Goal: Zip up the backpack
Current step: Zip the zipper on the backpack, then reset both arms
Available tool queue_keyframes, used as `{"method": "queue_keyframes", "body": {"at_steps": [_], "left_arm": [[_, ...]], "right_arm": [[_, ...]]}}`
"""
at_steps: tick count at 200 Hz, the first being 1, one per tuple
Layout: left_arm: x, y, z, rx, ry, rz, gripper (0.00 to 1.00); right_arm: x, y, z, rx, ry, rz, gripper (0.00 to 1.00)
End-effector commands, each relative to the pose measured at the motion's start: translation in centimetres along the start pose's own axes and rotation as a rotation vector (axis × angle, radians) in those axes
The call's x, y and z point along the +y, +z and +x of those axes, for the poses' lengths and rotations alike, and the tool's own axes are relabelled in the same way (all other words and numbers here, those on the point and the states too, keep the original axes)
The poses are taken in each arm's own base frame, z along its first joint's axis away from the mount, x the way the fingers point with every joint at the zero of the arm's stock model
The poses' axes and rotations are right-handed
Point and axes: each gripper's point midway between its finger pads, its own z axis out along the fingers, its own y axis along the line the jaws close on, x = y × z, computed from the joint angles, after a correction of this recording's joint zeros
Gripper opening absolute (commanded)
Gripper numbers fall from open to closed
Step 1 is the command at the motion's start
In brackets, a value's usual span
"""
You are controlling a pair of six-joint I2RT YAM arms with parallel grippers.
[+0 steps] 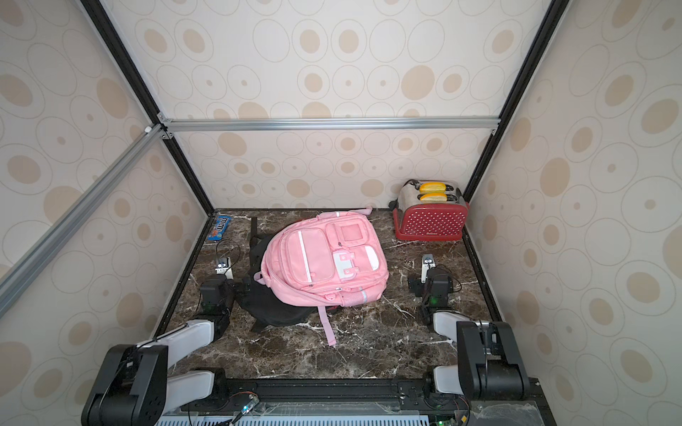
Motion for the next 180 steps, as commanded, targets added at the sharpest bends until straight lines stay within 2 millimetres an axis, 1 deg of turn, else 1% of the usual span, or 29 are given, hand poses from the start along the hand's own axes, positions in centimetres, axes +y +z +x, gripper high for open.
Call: {"method": "queue_keyframes", "body": {"at_steps": [1, 10, 18, 25, 41, 56, 66, 72, 97, 103, 109, 116, 117, 122, 129, 139, 149, 171, 180], "left_arm": [[0.3, 0.9, -6.7, -0.173, 0.018, -0.006, 0.99], [0.2, 0.7, -6.9, -0.175, 0.040, 0.020, 0.99], [0.8, 0.8, -6.7, -0.177, 0.020, -0.001, 0.99], [1.2, 1.1, -6.7, -0.159, 0.008, -0.012, 0.99], [0.9, 1.9, -7.1, -0.168, -0.028, 0.020, 0.99], [0.0, 2.0, -7.1, -0.160, -0.049, 0.069, 0.99], [-0.4, 1.6, -6.6, -0.128, -0.040, 0.099, 0.99], [-0.4, 1.3, -5.9, -0.105, -0.033, 0.100, 0.99], [0.9, 0.5, -2.5, -0.057, -0.028, 0.027, 0.99], [1.4, 0.4, -2.1, -0.083, -0.042, -0.001, 0.99], [2.0, 0.7, -2.3, -0.114, -0.061, -0.034, 0.99], [2.1, 1.3, -2.4, -0.115, -0.090, -0.035, 0.99], [2.0, 1.4, -2.6, -0.118, -0.091, -0.029, 0.99], [1.4, 2.4, -2.1, -0.086, -0.075, -0.001, 0.99], [0.1, 3.6, -1.4, -0.062, -0.046, 0.062, 0.99], [-1.0, 4.2, -0.8, -0.090, -0.026, 0.115, 0.99], [-1.0, 3.9, -0.6, -0.083, -0.021, 0.113, 0.99], [-1.1, 4.2, -0.6, -0.065, -0.018, 0.116, 0.99], [-0.8, 4.2, -0.6, -0.059, -0.023, 0.101, 0.99]], "right_arm": [[-0.8, 0.8, -2.1, -0.100, 0.032, 0.028, 1.00], [-0.5, 1.2, -1.8, -0.102, 0.030, 0.019, 1.00], [-0.4, 1.4, -1.3, -0.109, 0.032, 0.021, 1.00], [-0.7, 1.5, -1.5, -0.133, 0.038, 0.037, 1.00], [-0.5, 1.5, -1.1, -0.087, 0.039, 0.020, 1.00], [-0.3, 1.6, -1.4, -0.115, 0.027, 0.010, 1.00], [-0.2, 1.7, -1.4, -0.100, 0.022, 0.003, 1.00], [-0.2, 1.8, -1.2, -0.078, 0.020, -0.001, 1.00], [-0.4, 2.0, -1.3, -0.067, 0.026, 0.010, 1.00], [-0.4, 1.9, -1.3, -0.076, 0.025, 0.011, 1.00], [-0.3, 1.8, -1.3, -0.083, 0.024, 0.009, 1.00], [-0.2, 1.8, -1.2, -0.082, 0.022, 0.005, 1.00], [-0.3, 1.8, -1.3, -0.082, 0.022, 0.006, 1.00], [-0.2, 1.8, -1.2, -0.082, 0.023, 0.005, 1.00], [-0.3, 1.8, -1.3, -0.082, 0.023, 0.008, 1.00], [-0.3, 2.0, -1.2, -0.066, 0.024, 0.008, 1.00], [0.1, 2.3, -1.3, -0.056, 0.014, -0.018, 1.00], [0.1, 2.2, -1.3, -0.059, 0.013, -0.014, 1.00], [0.0, 2.2, -1.3, -0.061, 0.012, -0.013, 1.00]]}}
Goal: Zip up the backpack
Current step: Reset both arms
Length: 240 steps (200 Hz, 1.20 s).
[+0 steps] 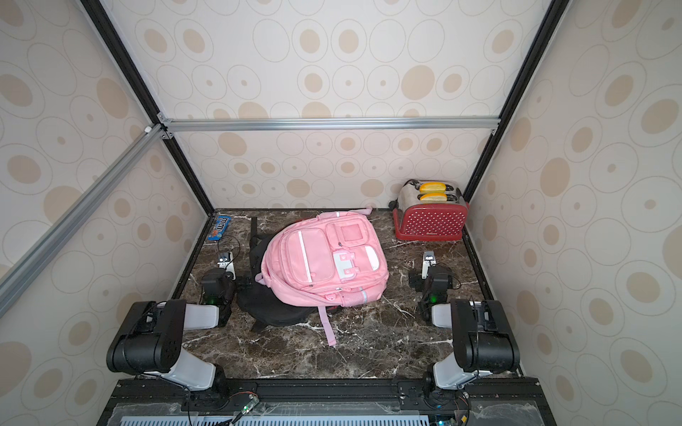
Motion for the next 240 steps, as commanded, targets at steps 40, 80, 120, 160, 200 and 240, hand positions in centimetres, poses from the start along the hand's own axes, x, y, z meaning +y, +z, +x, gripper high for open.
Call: {"method": "queue_keyframes", "body": {"at_steps": [40, 80, 120, 160, 200, 240], "left_arm": [[0.1, 0.4, -2.1, -0.052, 0.003, -0.004, 0.99], [0.0, 0.4, -2.2, -0.049, 0.007, -0.004, 0.99], [0.0, 0.4, -2.2, -0.048, 0.005, -0.004, 0.99], [0.0, 0.4, -2.2, -0.048, 0.006, -0.004, 0.99], [0.0, 0.4, -2.1, -0.045, 0.006, -0.004, 0.99], [0.0, 0.4, -2.1, -0.045, 0.007, -0.004, 0.99]], "right_arm": [[0.0, 0.2, -0.4, -0.001, -0.008, -0.005, 1.00], [0.1, 0.4, -0.4, 0.005, -0.009, -0.014, 1.00], [0.1, 0.2, -0.4, 0.001, -0.008, -0.013, 1.00], [0.1, 0.3, -0.4, 0.000, -0.008, -0.012, 1.00], [0.1, 0.2, -0.4, 0.000, -0.008, -0.012, 1.00], [0.1, -1.4, -0.5, -0.089, -0.004, -0.009, 1.00]]}}
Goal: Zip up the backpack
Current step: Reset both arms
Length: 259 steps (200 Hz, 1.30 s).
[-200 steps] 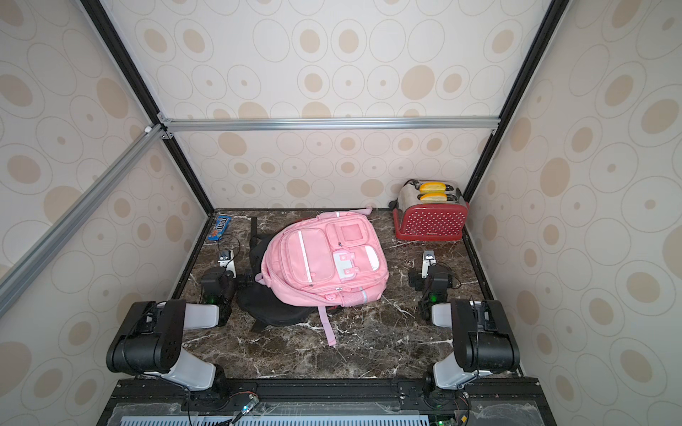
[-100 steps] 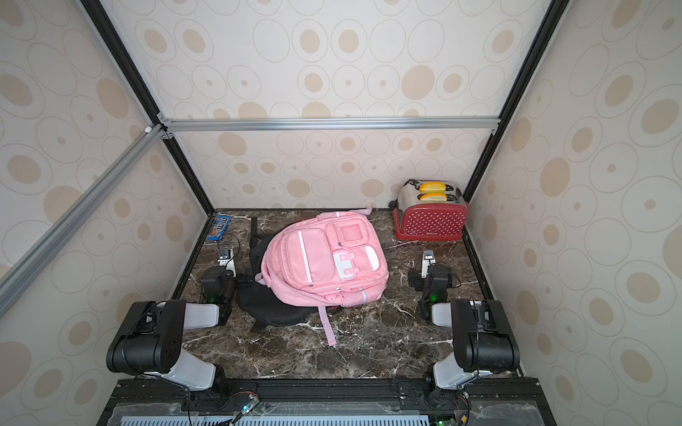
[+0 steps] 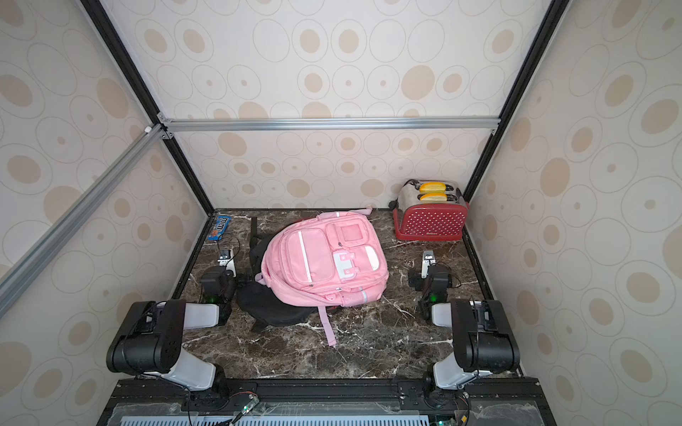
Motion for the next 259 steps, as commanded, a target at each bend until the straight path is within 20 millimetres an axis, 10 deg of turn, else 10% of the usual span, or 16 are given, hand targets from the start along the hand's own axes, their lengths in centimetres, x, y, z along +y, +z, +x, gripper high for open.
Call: {"method": "queue_keyframes", "body": {"at_steps": [1, 259], "left_arm": [[0.0, 0.3, -1.3, -0.025, 0.008, -0.004, 0.99], [0.0, 0.3, -1.3, -0.024, 0.008, -0.003, 0.99]], "right_arm": [[-0.1, -1.2, -0.4, -0.073, 0.000, 0.003, 1.00], [0.5, 0.6, -0.6, 0.008, -0.005, -0.060, 1.00]]}}
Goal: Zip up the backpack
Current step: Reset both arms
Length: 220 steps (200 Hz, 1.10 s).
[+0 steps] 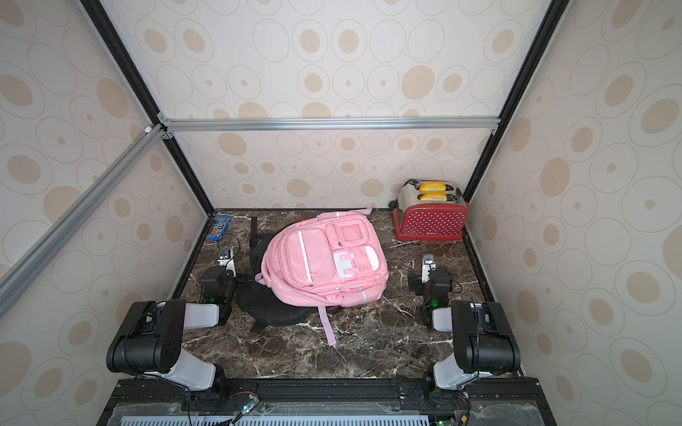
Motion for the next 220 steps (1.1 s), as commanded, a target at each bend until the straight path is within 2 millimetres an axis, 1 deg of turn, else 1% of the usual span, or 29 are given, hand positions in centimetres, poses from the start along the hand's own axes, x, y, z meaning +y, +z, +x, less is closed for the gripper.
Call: {"method": "queue_keyframes", "body": {"at_steps": [1, 14, 29, 35, 50, 64, 80, 89, 162, 177, 194, 206, 220], "left_arm": [[0.0, 0.3, -1.2, -0.024, 0.008, -0.003, 0.99], [0.0, 0.3, -1.2, -0.023, 0.009, -0.004, 0.99], [0.0, 0.3, -1.2, -0.023, 0.008, -0.004, 0.99], [0.0, 0.3, -1.2, -0.023, 0.008, -0.002, 0.99], [0.0, 0.3, -1.2, -0.023, 0.009, -0.004, 0.99], [0.0, 0.3, -1.2, -0.022, 0.008, -0.003, 0.99], [0.0, 0.3, -1.2, -0.021, 0.008, -0.003, 0.99], [0.0, 0.3, -1.2, -0.022, 0.008, -0.003, 0.99], [0.0, 0.3, -1.2, -0.024, 0.008, -0.004, 0.99], [0.0, 0.3, -1.2, -0.022, 0.008, -0.003, 0.99], [0.0, 0.3, -1.2, -0.022, 0.008, -0.003, 0.99], [0.0, 0.3, -1.2, -0.022, 0.008, -0.003, 0.99], [0.0, 0.3, -1.2, -0.022, 0.008, -0.004, 0.99]], "right_arm": [[0.0, 0.9, -1.5, -0.008, 0.000, -0.018, 1.00], [-0.8, 0.3, -1.3, -0.033, 0.023, 0.036, 1.00], [-3.1, -0.6, -0.8, -0.047, 0.087, 0.172, 1.00], [-3.2, -0.6, -0.8, -0.054, 0.086, 0.177, 1.00], [-2.7, 0.1, -0.7, -0.024, 0.064, 0.145, 1.00], [-1.3, 0.7, -1.0, 0.005, 0.028, 0.062, 1.00], [0.5, 0.8, -1.4, -0.005, -0.016, -0.043, 1.00], [0.9, 0.7, -1.5, -0.015, -0.027, -0.069, 1.00], [0.8, 0.9, -1.5, -0.011, -0.019, -0.062, 1.00], [0.9, 0.6, -1.6, -0.024, -0.023, -0.067, 1.00], [1.9, -0.5, -1.9, -0.094, -0.048, -0.115, 1.00], [1.3, -0.7, -1.7, -0.104, -0.036, -0.084, 1.00], [0.9, 0.1, -1.4, -0.052, -0.023, -0.061, 1.00]]}}
